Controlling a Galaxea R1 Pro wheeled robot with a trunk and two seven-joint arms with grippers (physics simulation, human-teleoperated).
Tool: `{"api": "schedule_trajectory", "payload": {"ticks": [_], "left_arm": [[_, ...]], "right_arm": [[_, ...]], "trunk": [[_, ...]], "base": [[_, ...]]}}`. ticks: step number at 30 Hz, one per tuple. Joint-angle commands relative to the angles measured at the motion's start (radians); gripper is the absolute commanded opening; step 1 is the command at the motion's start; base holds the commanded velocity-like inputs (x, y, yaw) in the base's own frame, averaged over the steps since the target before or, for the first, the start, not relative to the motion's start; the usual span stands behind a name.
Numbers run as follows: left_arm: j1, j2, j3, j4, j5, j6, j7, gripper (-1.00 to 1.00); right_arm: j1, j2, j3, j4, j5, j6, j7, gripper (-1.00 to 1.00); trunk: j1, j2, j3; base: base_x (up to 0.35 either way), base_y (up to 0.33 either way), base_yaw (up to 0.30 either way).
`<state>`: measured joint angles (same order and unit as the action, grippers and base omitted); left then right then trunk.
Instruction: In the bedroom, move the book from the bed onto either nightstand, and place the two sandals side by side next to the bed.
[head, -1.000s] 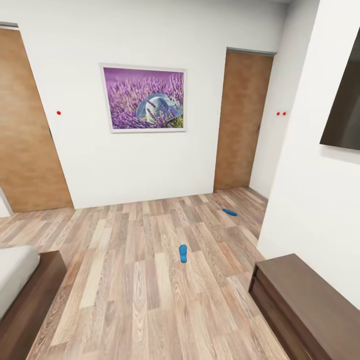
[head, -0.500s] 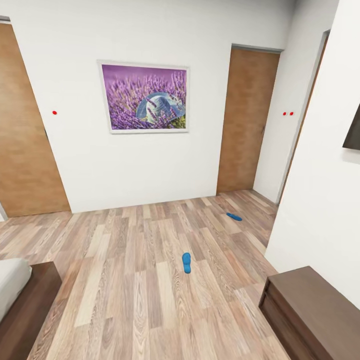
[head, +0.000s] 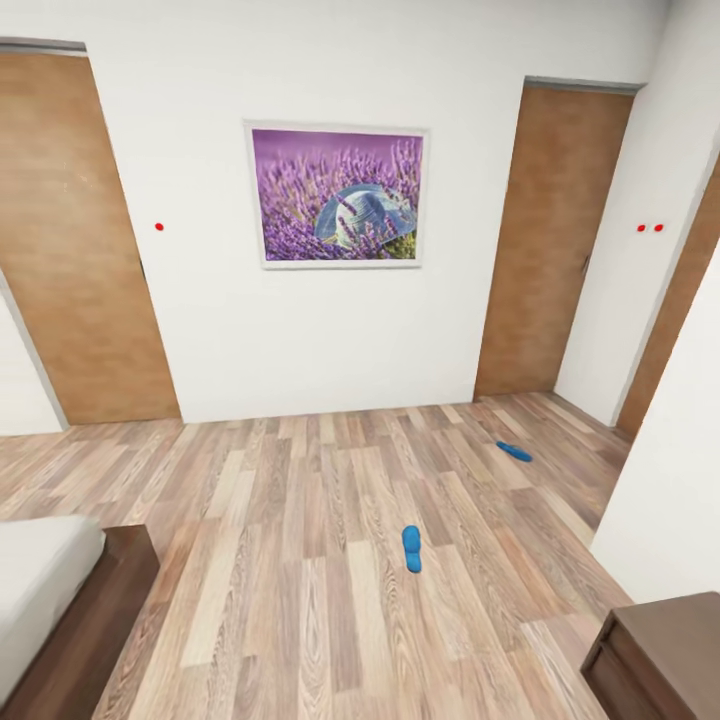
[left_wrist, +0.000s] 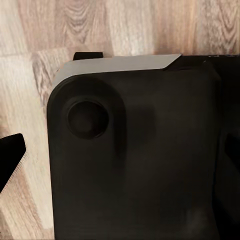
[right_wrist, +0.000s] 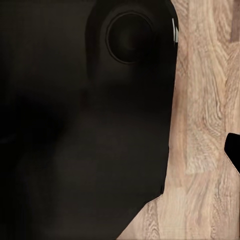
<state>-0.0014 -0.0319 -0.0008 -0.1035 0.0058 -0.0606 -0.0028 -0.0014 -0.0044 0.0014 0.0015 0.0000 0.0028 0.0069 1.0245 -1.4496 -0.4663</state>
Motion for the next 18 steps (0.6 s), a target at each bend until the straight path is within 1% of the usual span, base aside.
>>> {"api": "schedule_trajectory", "payload": {"ticks": [1, 4, 8, 13, 15, 18], "left_arm": [[0.000, 0.000, 0.000, 0.000, 0.000, -0.002, 0.000, 1.00], [0.000, 0.000, -0.001, 0.000, 0.000, -0.002, 0.000, 1.00], [0.000, 0.000, -0.001, -0.001, 0.000, -0.003, 0.000, 1.00], [0.000, -0.002, -0.001, -0.010, 0.000, -0.004, 0.000, 1.00], [0.000, -0.002, -0.001, -0.029, 0.000, -0.004, 0.000, 1.00], [0.000, -0.001, 0.000, -0.084, 0.000, -0.004, 0.000, 1.00]], "right_arm": [[0.000, 0.000, 0.000, 0.000, 0.000, 0.000, 0.001, 1.00], [0.000, -0.001, 0.000, 0.000, 0.000, 0.000, 0.001, 1.00], [0.000, -0.001, -0.001, 0.000, 0.000, 0.000, 0.001, 1.00], [0.000, -0.001, -0.002, -0.001, 0.001, 0.000, 0.002, 1.00], [0.000, -0.002, -0.003, -0.002, 0.001, 0.000, 0.002, 1.00], [0.000, -0.002, -0.004, -0.007, 0.002, -0.001, 0.002, 1.00]], "trunk": [[0.000, 0.000, -0.001], [0.000, 0.000, -0.001], [0.000, 0.000, -0.001], [0.000, 0.000, -0.001], [0.000, 0.000, -0.001], [0.000, 0.000, -0.001]], "base": [[0.198, 0.116, 0.207], [0.136, 0.069, 0.223], [0.038, 0.017, 0.209], [0.006, 0.003, 0.046], [0.001, 0.001, 0.010], [0.001, 0.000, 0.004]]}}
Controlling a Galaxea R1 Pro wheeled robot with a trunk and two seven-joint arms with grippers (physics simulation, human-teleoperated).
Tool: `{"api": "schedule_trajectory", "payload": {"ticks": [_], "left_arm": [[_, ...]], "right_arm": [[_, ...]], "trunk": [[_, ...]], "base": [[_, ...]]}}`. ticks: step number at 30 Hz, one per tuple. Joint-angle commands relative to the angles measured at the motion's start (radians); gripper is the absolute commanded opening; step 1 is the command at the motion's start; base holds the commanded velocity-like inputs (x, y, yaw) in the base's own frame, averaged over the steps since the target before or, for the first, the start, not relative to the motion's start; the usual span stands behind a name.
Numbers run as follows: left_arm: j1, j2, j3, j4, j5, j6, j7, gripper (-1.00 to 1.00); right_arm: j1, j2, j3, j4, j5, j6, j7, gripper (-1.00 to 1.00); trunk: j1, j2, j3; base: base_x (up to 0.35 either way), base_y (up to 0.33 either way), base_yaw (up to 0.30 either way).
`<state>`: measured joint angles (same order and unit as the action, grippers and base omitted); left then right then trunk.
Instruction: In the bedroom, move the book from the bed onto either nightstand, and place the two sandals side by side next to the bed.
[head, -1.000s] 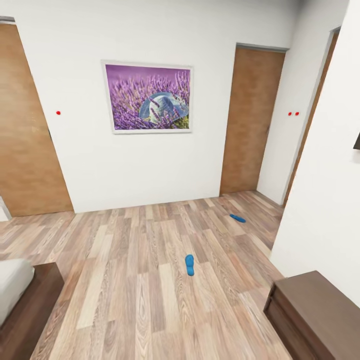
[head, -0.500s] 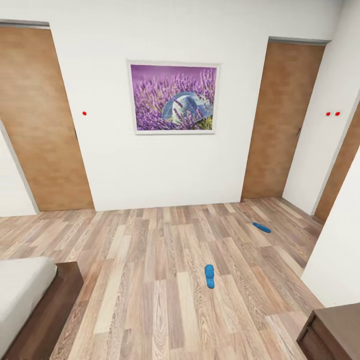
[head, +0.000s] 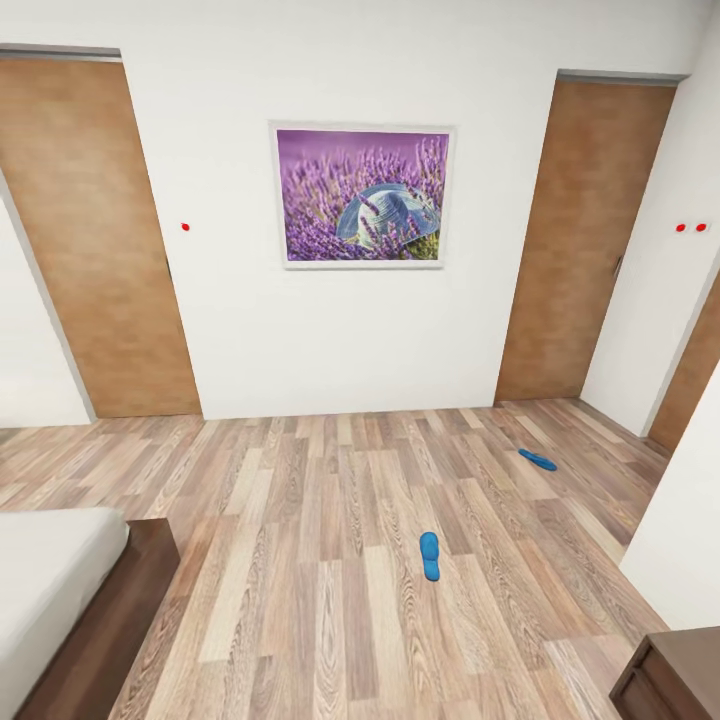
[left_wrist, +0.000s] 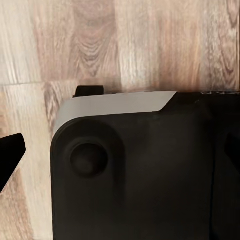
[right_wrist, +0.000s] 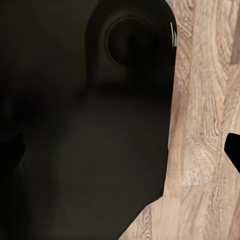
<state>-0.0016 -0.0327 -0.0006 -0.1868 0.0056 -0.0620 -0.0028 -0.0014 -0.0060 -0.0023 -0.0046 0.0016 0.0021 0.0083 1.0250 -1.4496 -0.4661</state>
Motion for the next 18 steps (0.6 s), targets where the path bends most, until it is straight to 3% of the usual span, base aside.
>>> {"api": "schedule_trajectory", "payload": {"ticks": [1, 8, 18], "left_arm": [[0.000, 0.001, 0.000, -0.019, 0.001, -0.003, 0.000, 1.00], [-0.001, 0.004, 0.001, -0.158, 0.001, -0.003, 0.000, 1.00], [-0.001, 0.007, 0.002, -0.268, 0.001, -0.020, 0.001, 1.00]], "right_arm": [[0.000, 0.000, 0.000, -0.004, 0.000, 0.000, 0.001, 1.00], [0.000, -0.004, -0.001, -0.095, 0.000, -0.019, 0.001, 1.00], [0.000, -0.004, -0.003, -0.253, -0.001, -0.023, -0.002, 1.00]], "trunk": [[0.000, 0.000, -0.001], [0.000, 0.000, -0.001], [0.000, 0.000, -0.001]], "base": [[0.000, 0.000, 0.002], [0.000, 0.000, 0.000], [0.032, 0.000, 0.000]]}}
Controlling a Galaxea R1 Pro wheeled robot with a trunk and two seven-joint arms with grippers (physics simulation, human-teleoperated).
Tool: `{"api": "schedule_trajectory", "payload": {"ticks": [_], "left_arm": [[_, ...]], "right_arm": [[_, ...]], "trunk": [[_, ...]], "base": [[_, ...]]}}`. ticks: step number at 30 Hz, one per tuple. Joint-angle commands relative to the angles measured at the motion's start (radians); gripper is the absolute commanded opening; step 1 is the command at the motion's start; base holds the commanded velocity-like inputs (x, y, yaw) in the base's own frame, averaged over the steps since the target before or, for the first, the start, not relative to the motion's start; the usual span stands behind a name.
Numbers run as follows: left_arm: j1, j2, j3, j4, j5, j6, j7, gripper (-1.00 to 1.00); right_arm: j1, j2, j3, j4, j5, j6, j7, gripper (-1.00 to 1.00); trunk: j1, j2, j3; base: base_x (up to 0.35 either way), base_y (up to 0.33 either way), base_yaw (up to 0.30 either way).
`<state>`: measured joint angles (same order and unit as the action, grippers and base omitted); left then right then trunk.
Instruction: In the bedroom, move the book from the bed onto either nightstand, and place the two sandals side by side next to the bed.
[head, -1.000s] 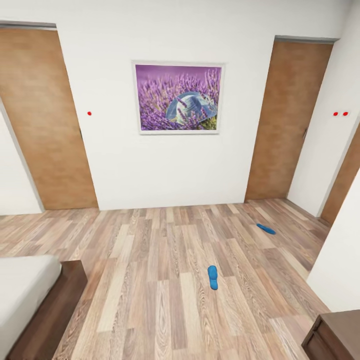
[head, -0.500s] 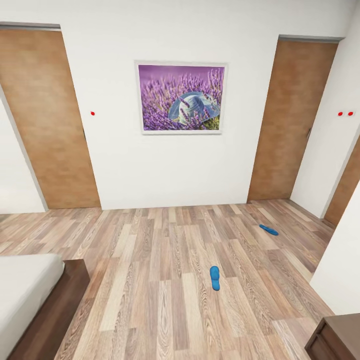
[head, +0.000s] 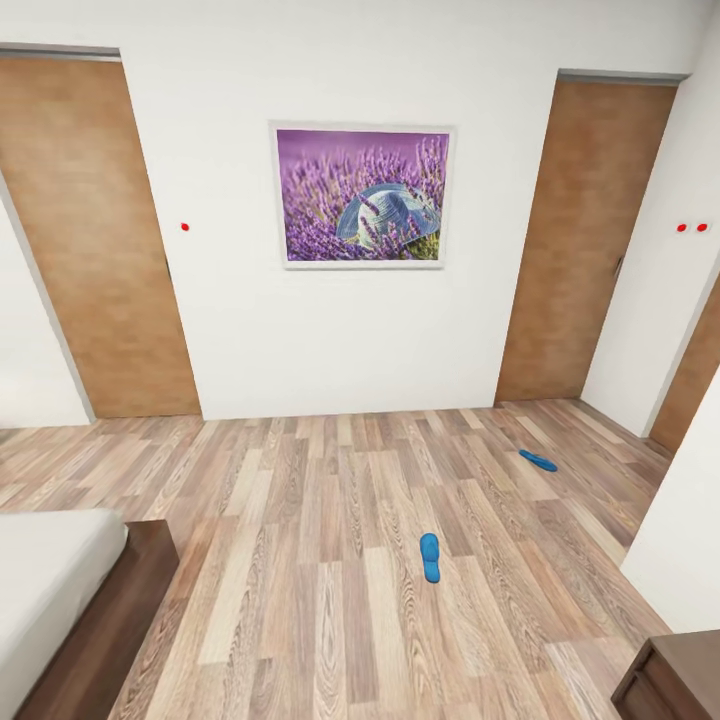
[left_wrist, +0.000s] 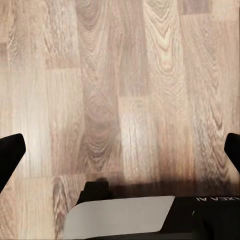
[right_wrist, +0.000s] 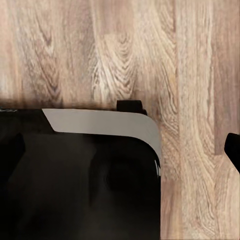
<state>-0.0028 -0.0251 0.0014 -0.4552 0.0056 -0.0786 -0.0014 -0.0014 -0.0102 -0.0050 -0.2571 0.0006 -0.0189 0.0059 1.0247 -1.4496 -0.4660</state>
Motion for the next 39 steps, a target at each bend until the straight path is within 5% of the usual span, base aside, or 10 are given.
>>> {"api": "schedule_trajectory", "payload": {"ticks": [1, 12, 39], "left_arm": [[0.000, 0.000, 0.000, -0.001, 0.001, -0.008, 0.000, 1.00], [0.000, 0.001, 0.000, -0.002, -0.001, -0.073, 0.000, 1.00], [0.000, 0.002, 0.000, 0.000, -0.001, -0.075, 0.000, 1.00]], "right_arm": [[0.000, 0.000, -0.001, -0.001, 0.000, -0.002, 0.001, 1.00], [0.000, 0.001, -0.003, -0.001, -0.002, -0.003, 0.003, 1.00], [0.000, 0.001, -0.003, 0.001, -0.002, -0.003, 0.003, 1.00]], "trunk": [[0.000, 0.000, -0.001], [0.000, 0.000, -0.001], [0.000, 0.000, -0.001]], "base": [[0.166, 0.000, 0.000], [0.250, 0.000, 0.000], [0.315, 0.126, 0.000]]}}
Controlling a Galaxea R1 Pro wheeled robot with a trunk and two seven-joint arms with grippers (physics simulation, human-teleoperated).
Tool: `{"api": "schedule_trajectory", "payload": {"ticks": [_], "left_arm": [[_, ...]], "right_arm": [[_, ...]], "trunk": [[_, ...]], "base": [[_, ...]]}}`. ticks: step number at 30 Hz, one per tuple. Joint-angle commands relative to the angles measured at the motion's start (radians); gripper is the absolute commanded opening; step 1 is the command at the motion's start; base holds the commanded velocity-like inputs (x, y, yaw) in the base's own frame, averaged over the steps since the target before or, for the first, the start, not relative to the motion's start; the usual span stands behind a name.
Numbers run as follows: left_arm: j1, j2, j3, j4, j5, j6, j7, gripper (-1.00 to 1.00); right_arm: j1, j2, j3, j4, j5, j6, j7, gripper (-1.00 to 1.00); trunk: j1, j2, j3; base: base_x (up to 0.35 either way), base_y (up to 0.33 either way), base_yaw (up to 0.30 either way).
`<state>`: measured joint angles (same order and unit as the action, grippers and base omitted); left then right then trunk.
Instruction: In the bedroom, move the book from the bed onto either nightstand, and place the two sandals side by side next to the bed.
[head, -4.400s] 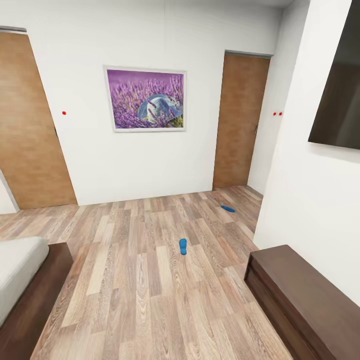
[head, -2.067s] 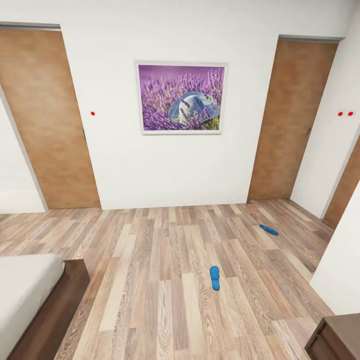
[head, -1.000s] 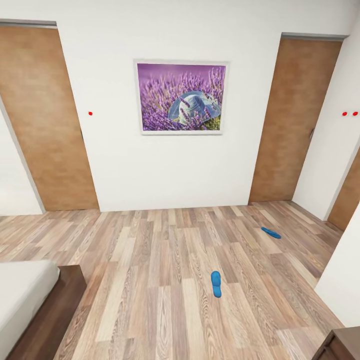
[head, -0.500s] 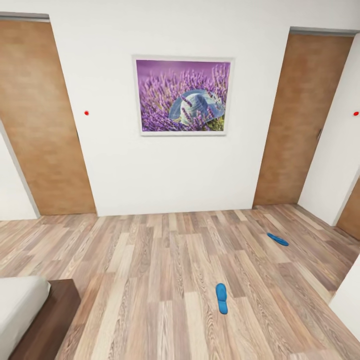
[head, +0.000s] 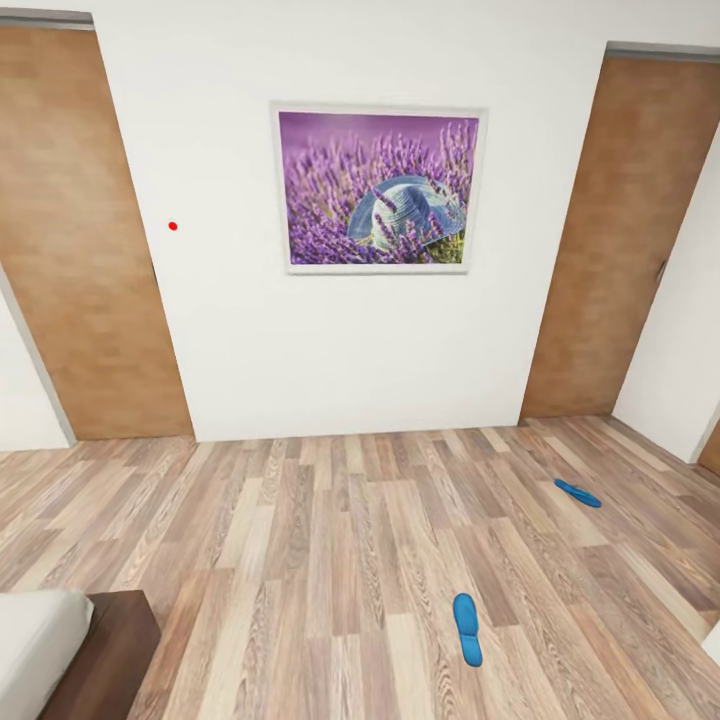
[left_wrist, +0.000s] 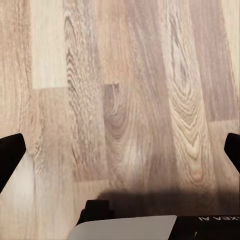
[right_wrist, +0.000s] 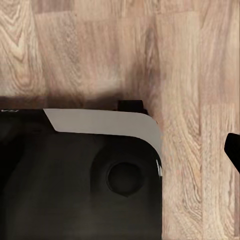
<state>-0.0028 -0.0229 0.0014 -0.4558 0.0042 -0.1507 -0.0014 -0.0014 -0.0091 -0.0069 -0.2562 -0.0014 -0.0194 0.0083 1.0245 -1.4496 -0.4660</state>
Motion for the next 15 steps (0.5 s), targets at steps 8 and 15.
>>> {"api": "schedule_trajectory", "payload": {"ticks": [8, 15], "left_arm": [[0.000, 0.000, 0.000, 0.000, 0.000, -0.003, 0.000, 1.00], [0.000, 0.000, 0.000, 0.002, 0.000, -0.003, 0.000, 1.00]], "right_arm": [[0.000, 0.000, -0.001, 0.000, 0.000, -0.002, 0.001, 1.00], [0.000, 0.000, -0.001, 0.001, 0.000, -0.002, 0.001, 1.00]], "trunk": [[0.001, 0.000, -0.001], [0.001, 0.000, -0.001]], "base": [[0.311, 0.120, 0.000], [0.318, 0.095, 0.000]]}}
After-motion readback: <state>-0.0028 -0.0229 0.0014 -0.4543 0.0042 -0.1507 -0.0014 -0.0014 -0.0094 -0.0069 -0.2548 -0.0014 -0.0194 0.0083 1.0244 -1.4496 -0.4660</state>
